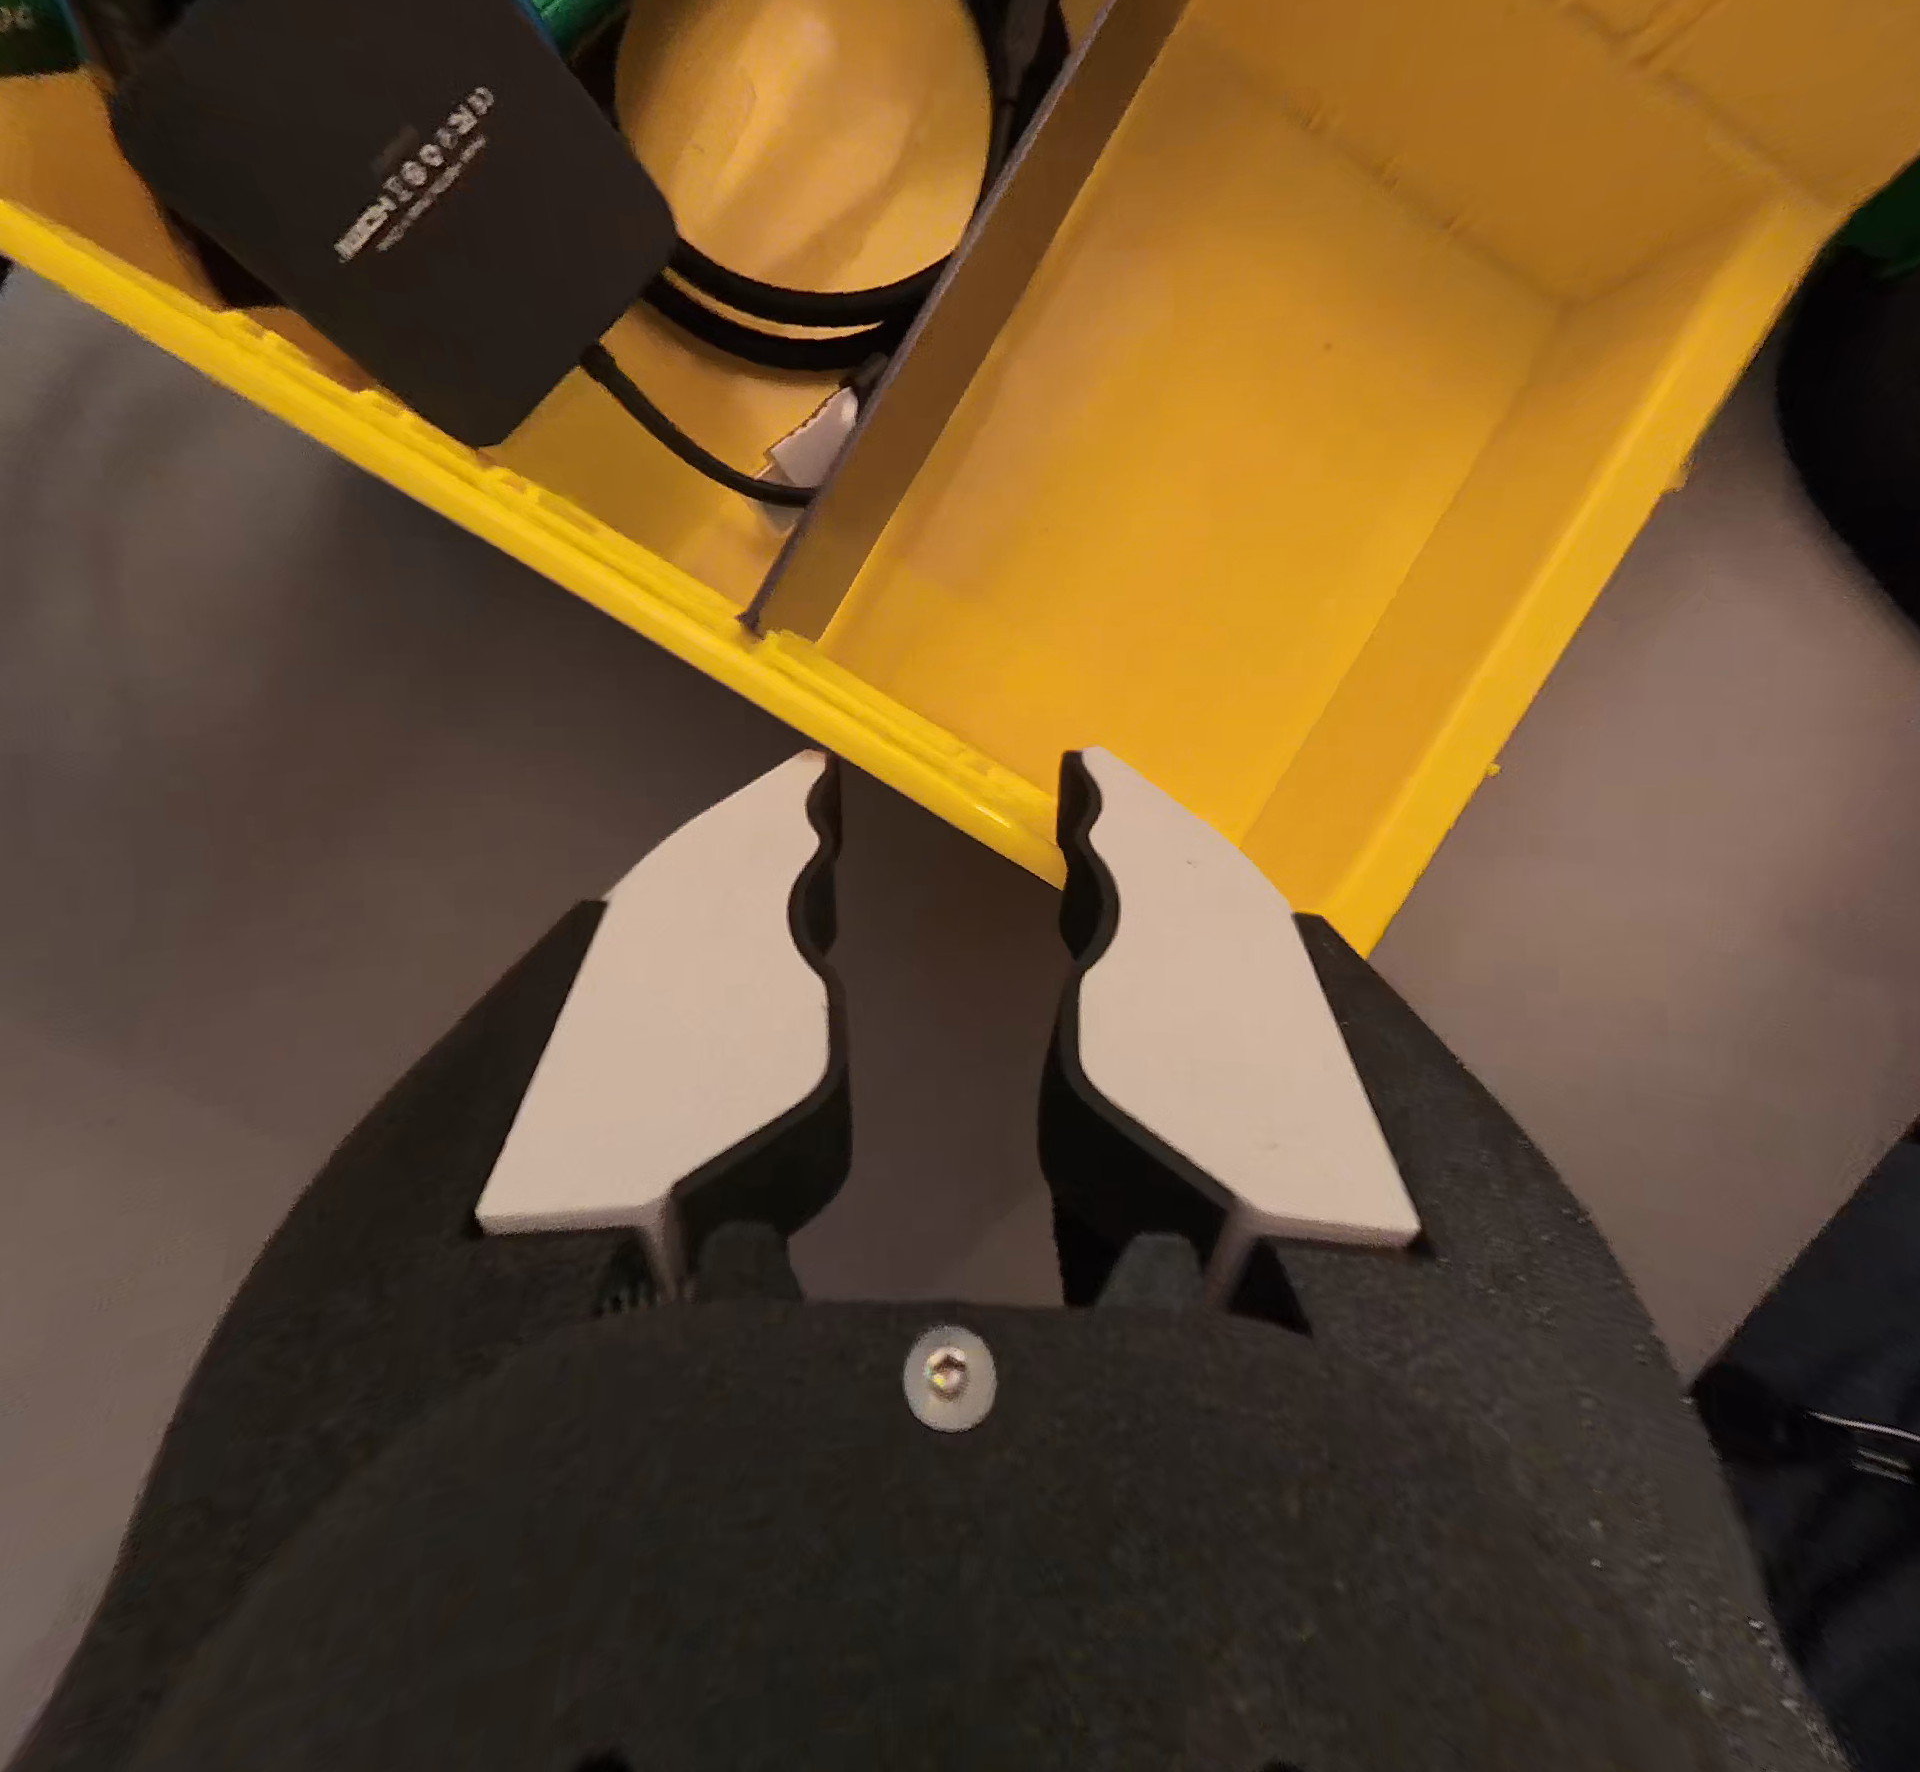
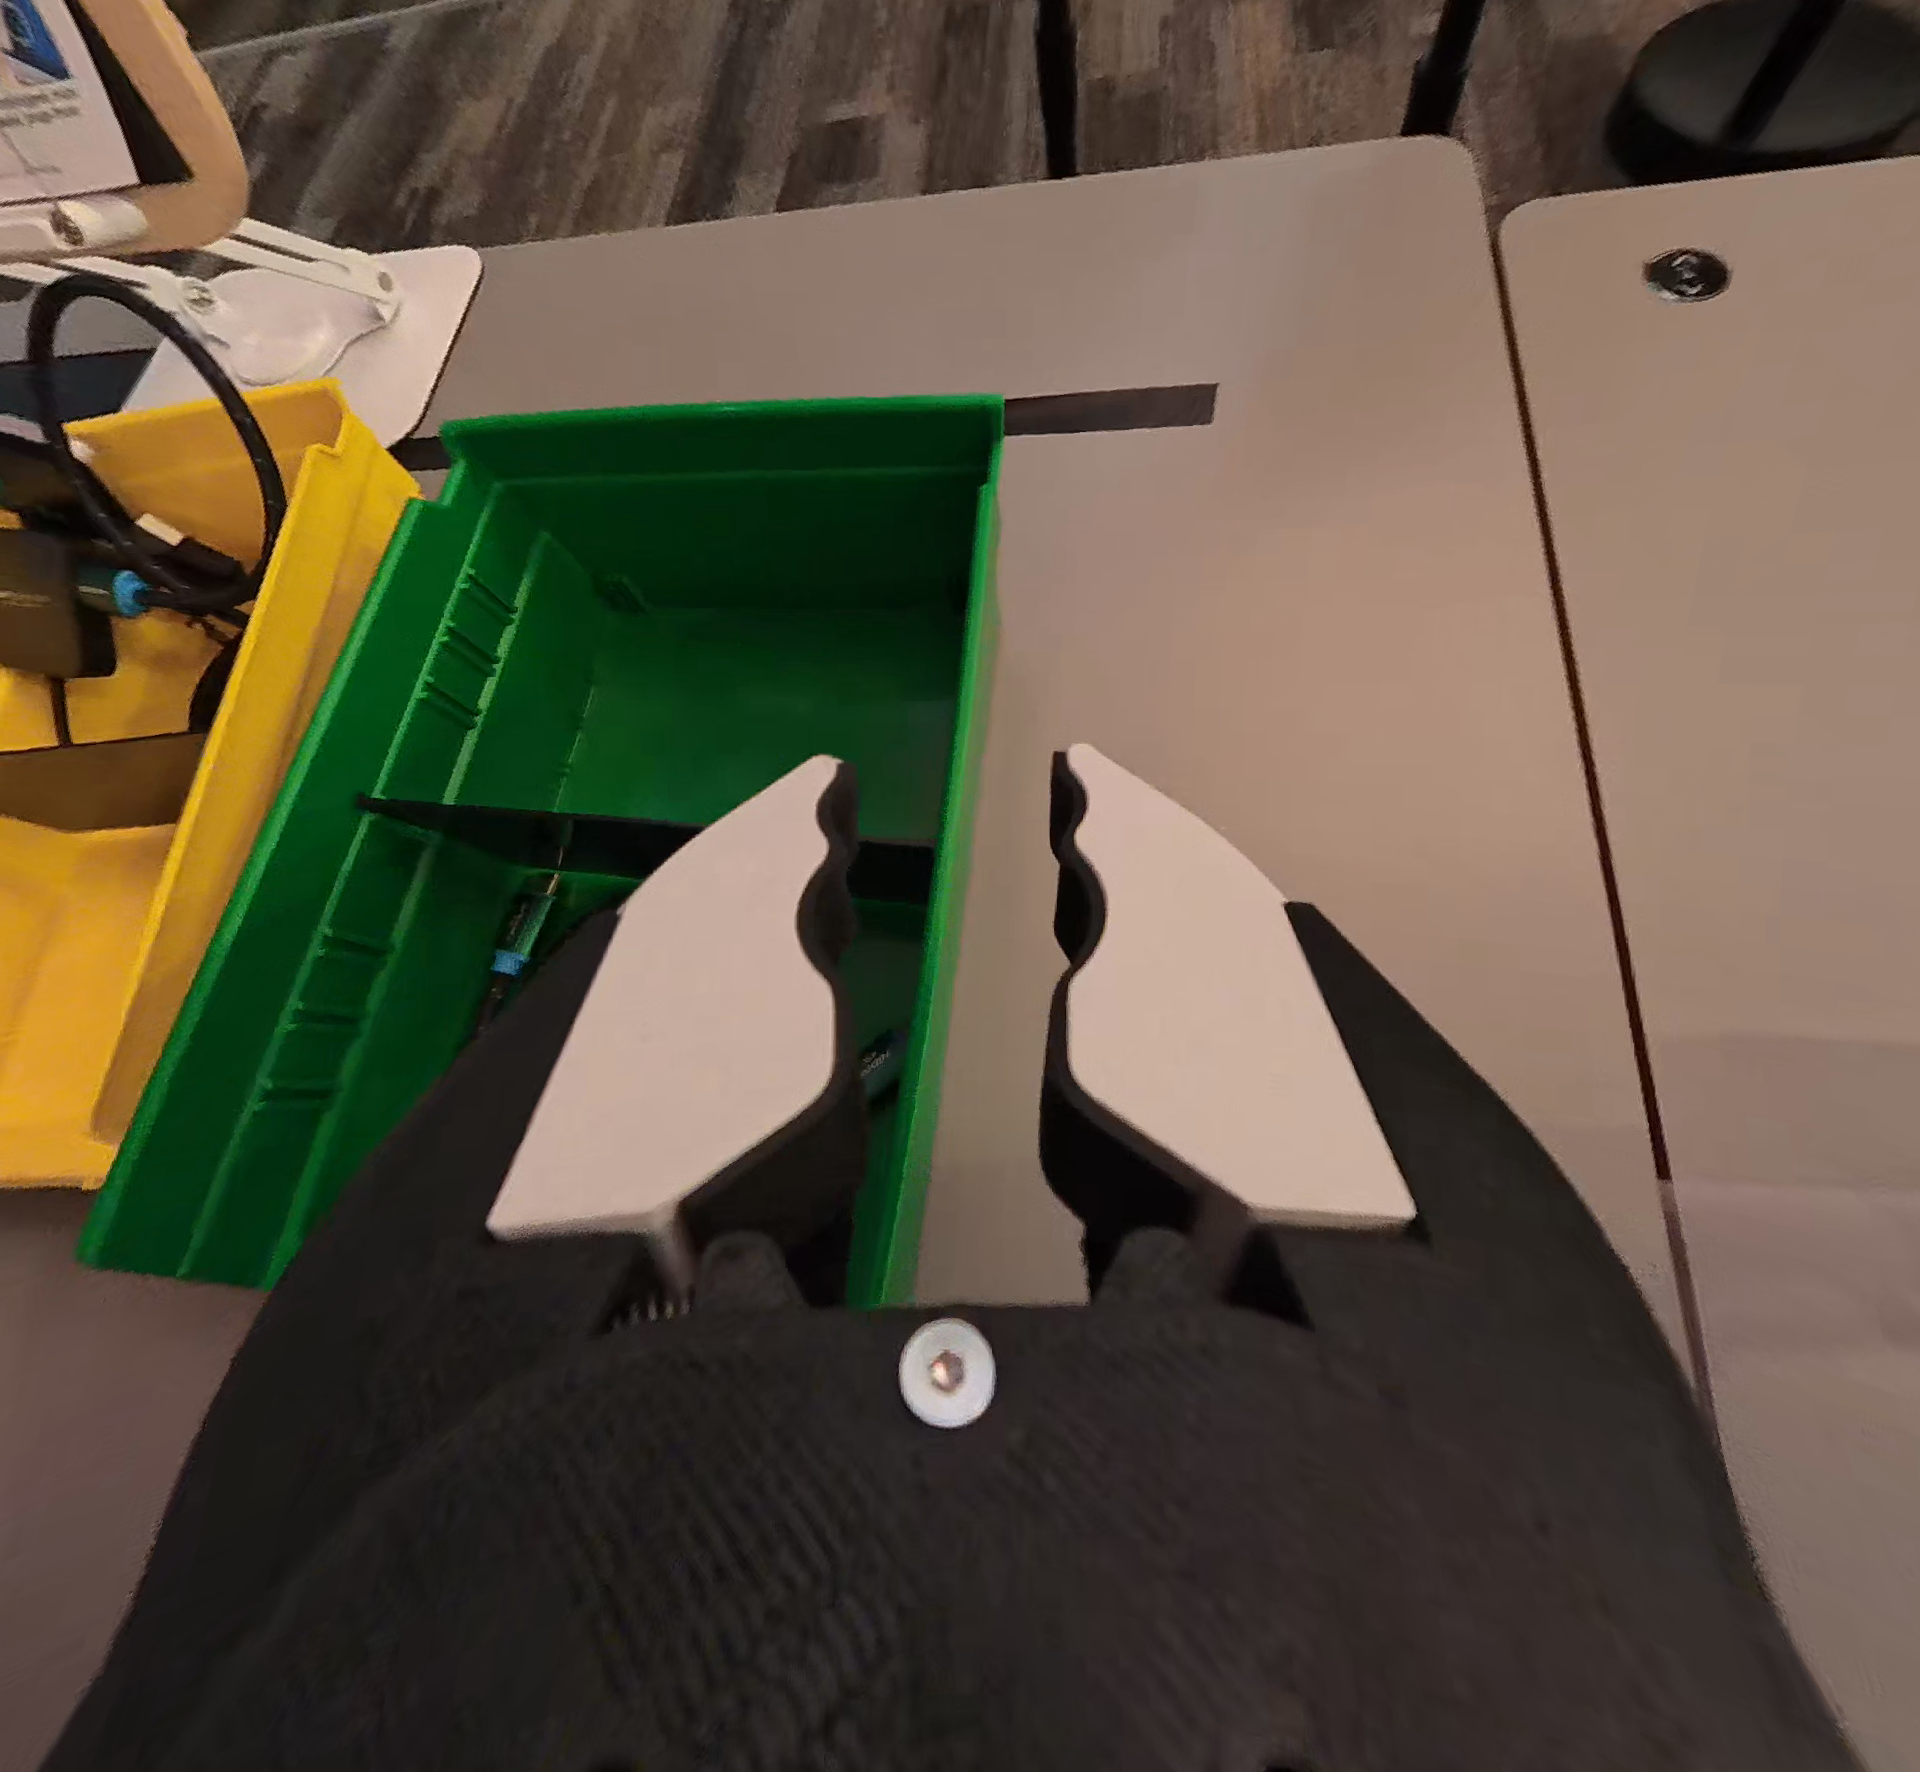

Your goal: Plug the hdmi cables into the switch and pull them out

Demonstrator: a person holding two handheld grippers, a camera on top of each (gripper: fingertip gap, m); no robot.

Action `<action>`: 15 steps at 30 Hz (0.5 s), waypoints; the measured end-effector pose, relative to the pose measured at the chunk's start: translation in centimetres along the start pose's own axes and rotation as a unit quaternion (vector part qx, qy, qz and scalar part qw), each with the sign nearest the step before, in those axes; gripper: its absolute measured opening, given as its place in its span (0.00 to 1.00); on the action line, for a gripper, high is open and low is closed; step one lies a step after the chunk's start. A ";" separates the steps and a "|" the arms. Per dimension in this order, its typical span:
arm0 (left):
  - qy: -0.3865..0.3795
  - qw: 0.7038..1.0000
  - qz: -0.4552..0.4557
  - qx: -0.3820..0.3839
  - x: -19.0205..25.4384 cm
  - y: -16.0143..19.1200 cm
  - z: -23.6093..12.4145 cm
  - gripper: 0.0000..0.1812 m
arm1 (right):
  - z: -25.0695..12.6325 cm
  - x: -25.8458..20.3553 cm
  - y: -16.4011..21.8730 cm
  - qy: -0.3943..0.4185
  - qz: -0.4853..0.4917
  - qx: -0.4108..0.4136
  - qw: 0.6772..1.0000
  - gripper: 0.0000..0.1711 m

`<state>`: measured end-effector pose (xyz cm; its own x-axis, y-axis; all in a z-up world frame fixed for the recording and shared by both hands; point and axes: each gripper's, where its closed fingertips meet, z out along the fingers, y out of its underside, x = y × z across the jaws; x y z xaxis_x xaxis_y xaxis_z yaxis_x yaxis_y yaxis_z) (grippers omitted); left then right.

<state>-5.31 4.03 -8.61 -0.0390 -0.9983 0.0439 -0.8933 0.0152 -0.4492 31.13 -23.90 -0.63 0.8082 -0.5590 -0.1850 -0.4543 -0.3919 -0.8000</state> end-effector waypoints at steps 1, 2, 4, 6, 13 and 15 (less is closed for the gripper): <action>-0.019 1.000 0.003 -0.011 -0.6 0.1 -0.1 0.22 | 0.3 -0.1 0.1 -0.002 -0.003 -0.005 1.000 0.22; -0.035 0.999 0.002 -0.023 -1.3 0.3 -0.3 0.21 | 0.8 -0.1 0.3 -0.002 -0.010 -0.010 1.000 0.20; -0.066 0.997 -0.007 -0.043 -2.8 0.7 -0.7 0.20 | 1.9 0.0 1.1 0.004 -0.021 -0.035 0.999 0.22; -0.088 0.994 -0.020 -0.062 -4.4 1.3 -1.1 0.17 | 2.6 0.8 1.6 0.040 -0.047 -0.052 0.997 0.21; -0.131 0.984 -0.065 -0.100 -8.9 3.7 -2.5 0.08 | 2.2 1.9 2.7 0.043 -0.025 -0.075 0.996 0.22; -0.132 0.984 -0.072 -0.097 -9.5 4.1 -2.7 0.07 | 2.4 2.4 3.5 0.044 -0.015 -0.088 0.995 0.23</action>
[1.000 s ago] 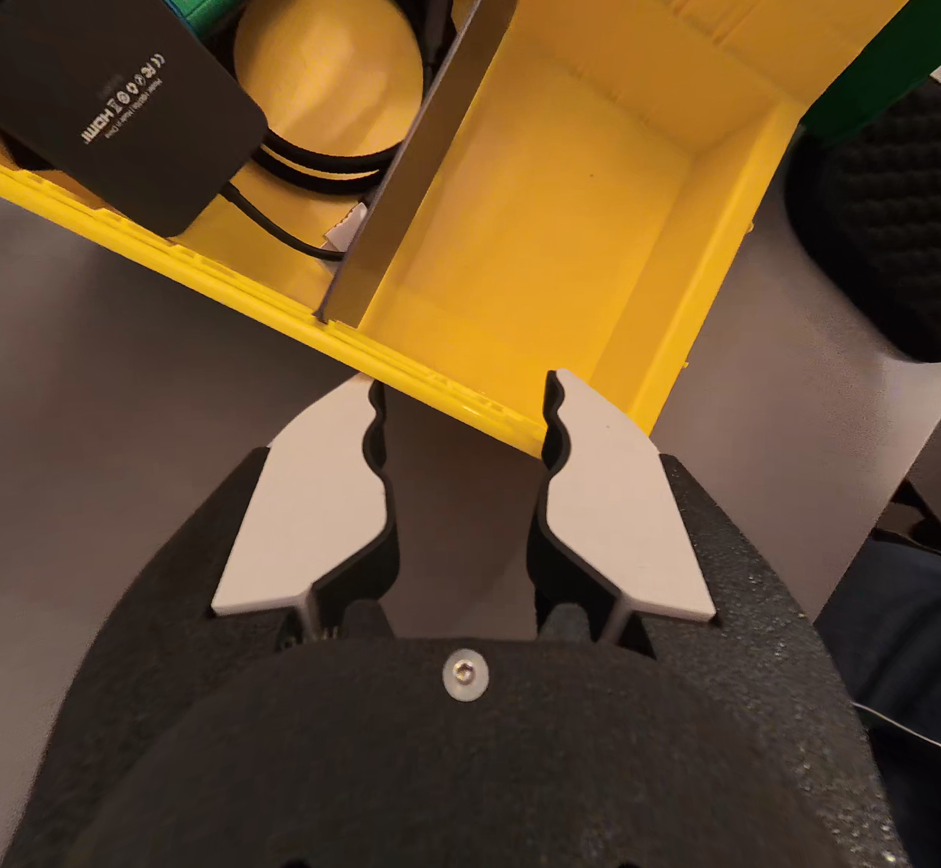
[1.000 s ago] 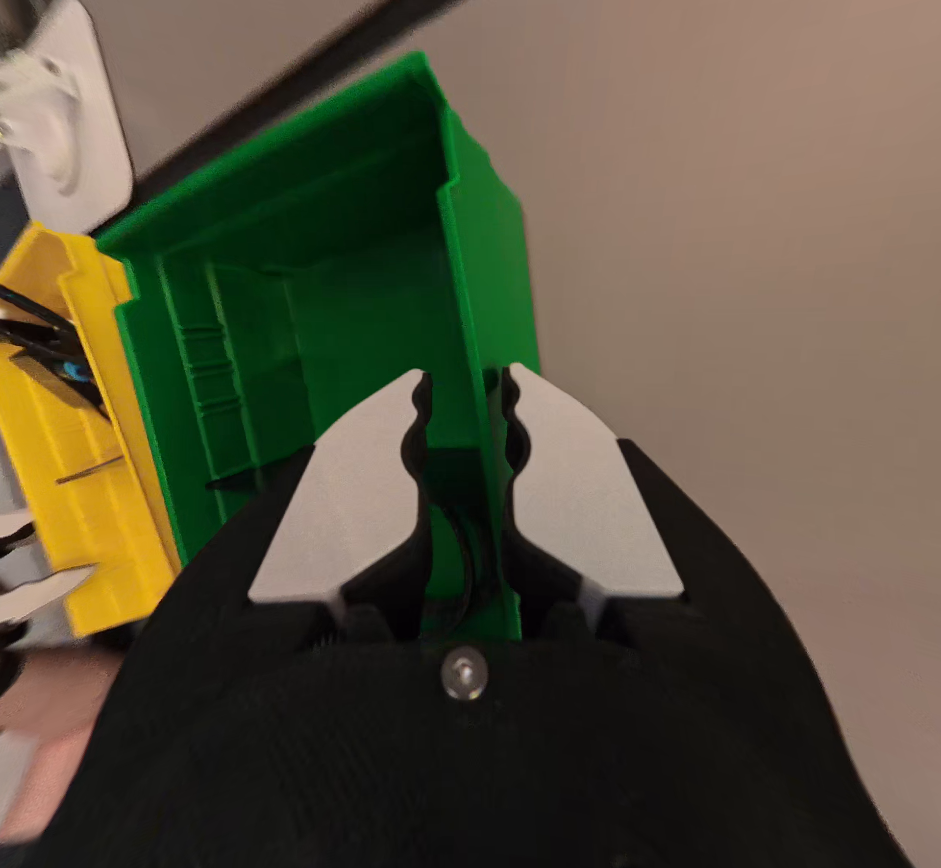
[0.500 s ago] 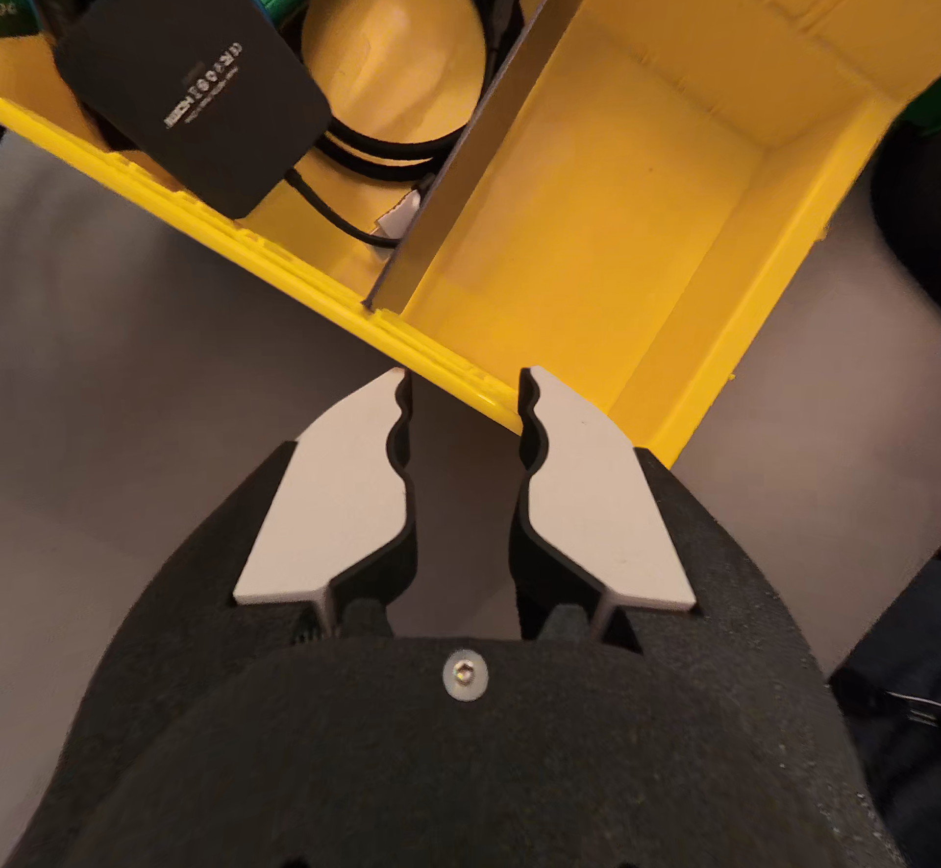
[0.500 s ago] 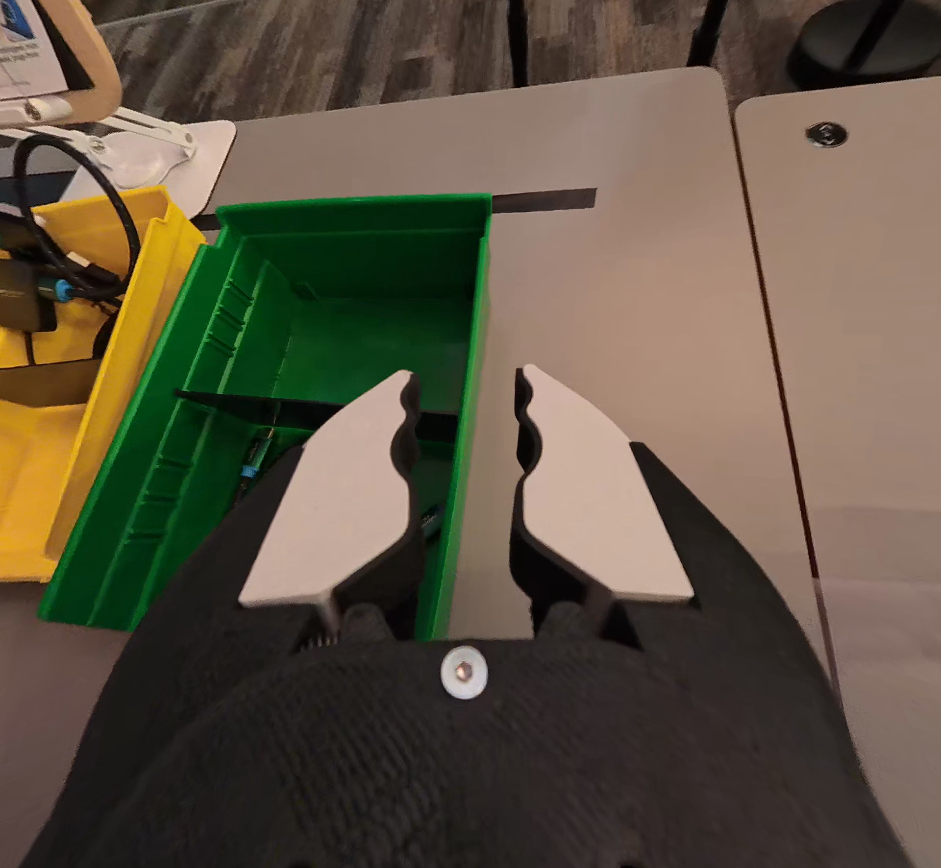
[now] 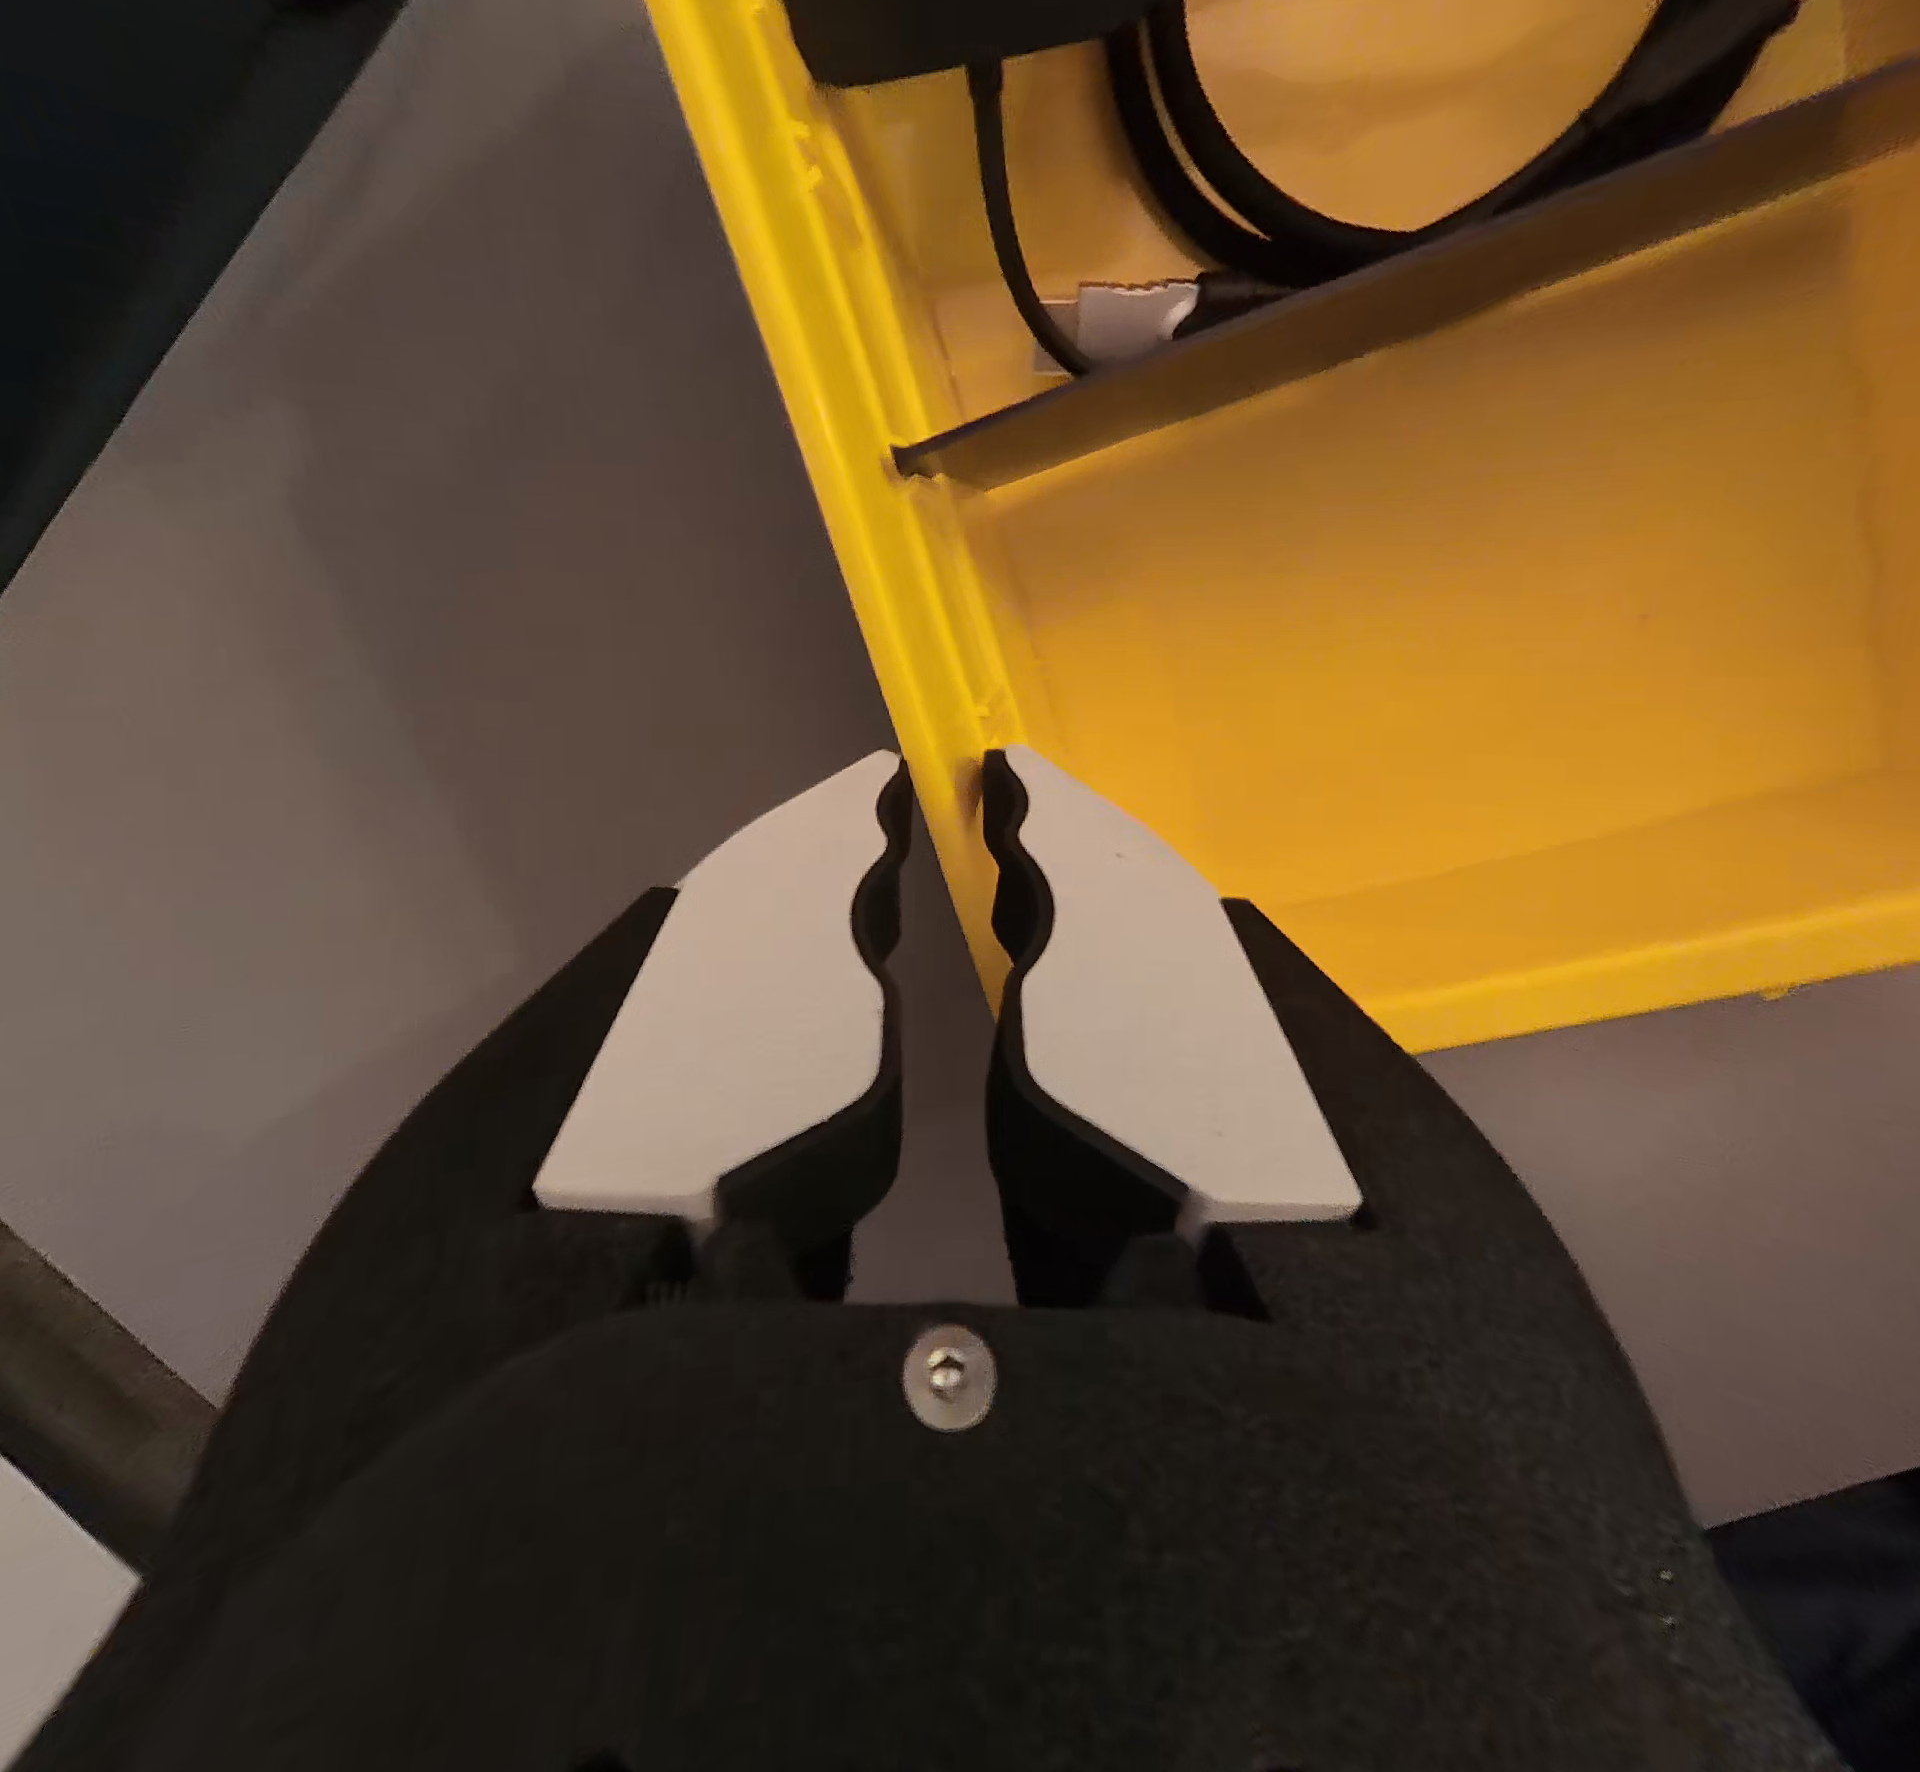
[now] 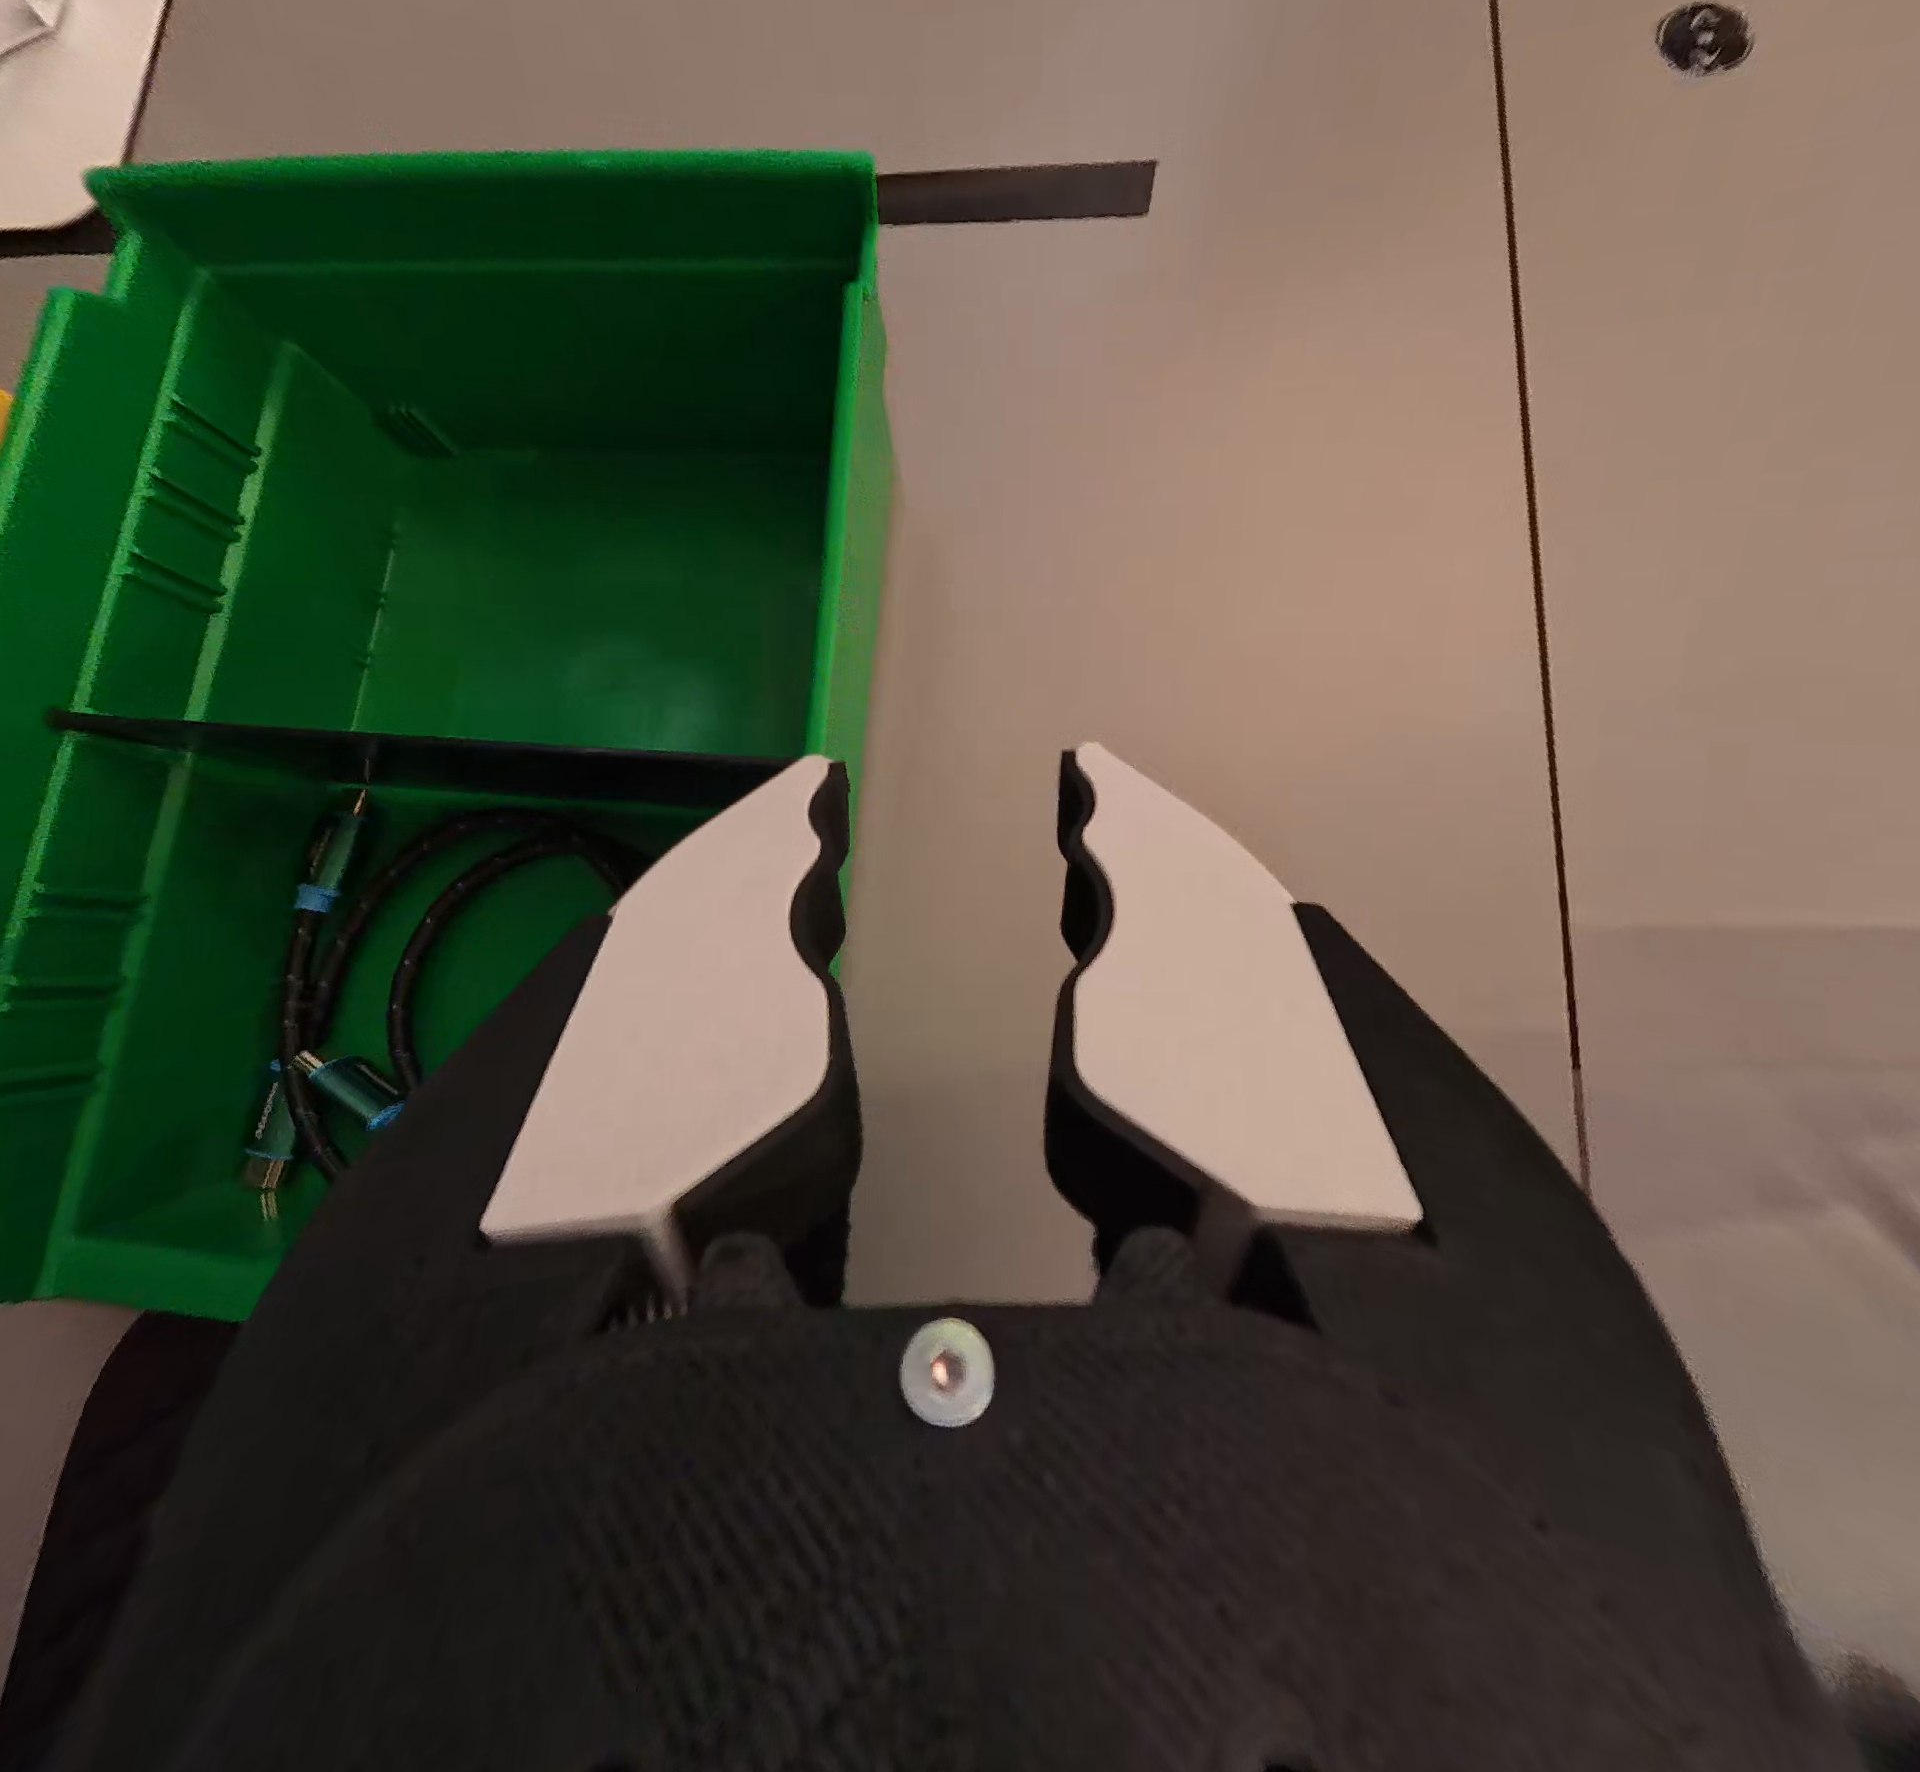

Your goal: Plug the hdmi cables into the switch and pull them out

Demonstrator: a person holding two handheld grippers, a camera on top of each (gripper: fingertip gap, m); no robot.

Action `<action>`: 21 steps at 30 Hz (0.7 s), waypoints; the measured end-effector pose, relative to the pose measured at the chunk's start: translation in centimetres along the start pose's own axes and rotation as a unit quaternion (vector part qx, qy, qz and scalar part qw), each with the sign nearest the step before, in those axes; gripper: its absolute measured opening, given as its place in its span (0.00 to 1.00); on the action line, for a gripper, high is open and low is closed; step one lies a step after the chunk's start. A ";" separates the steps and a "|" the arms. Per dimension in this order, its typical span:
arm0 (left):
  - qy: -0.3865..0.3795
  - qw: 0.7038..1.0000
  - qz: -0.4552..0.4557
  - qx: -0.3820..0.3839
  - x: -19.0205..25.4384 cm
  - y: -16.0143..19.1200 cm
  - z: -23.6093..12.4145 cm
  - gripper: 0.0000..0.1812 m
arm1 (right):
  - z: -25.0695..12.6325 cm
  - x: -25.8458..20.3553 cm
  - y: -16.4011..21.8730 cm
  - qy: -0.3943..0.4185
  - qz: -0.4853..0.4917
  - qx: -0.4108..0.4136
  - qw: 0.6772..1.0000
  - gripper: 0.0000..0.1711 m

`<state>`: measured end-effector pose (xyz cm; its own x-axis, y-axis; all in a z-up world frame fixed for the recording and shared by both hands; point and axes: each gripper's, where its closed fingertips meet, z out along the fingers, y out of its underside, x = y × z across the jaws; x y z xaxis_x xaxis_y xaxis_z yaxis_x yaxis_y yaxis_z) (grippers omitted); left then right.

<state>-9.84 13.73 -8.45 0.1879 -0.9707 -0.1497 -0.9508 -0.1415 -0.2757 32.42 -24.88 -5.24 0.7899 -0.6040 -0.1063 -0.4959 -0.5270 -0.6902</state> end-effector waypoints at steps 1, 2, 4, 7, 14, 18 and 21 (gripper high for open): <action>0.004 1.000 0.001 0.001 -0.1 0.2 0.0 0.07 | 0.3 0.0 0.2 -0.007 0.003 -0.001 1.000 0.23; 0.010 1.000 0.000 0.001 -0.3 0.3 -0.1 0.07 | 0.6 -0.1 0.3 -0.019 0.001 0.000 1.000 0.23; 0.019 1.000 -0.009 -0.007 -0.5 0.9 -0.2 0.06 | 0.8 -0.2 0.7 -0.025 -0.001 -0.008 1.000 0.23; 0.008 0.999 -0.019 -0.025 -1.6 2.3 -0.5 0.06 | 0.9 -0.6 1.1 -0.037 0.009 -0.021 0.999 0.24; -0.009 0.995 -0.098 -0.016 -6.0 7.2 -1.3 0.05 | 1.1 -0.9 1.4 -0.049 0.037 -0.042 0.997 0.24; -0.002 0.995 -0.100 -0.011 -7.2 9.9 -1.9 0.05 | 1.0 -1.5 1.5 -0.062 0.045 -0.053 0.996 0.25; 0.013 0.998 -0.069 -0.008 -6.9 10.5 -1.7 0.06 | 2.2 -2.1 3.8 -0.061 0.036 -0.128 0.989 0.27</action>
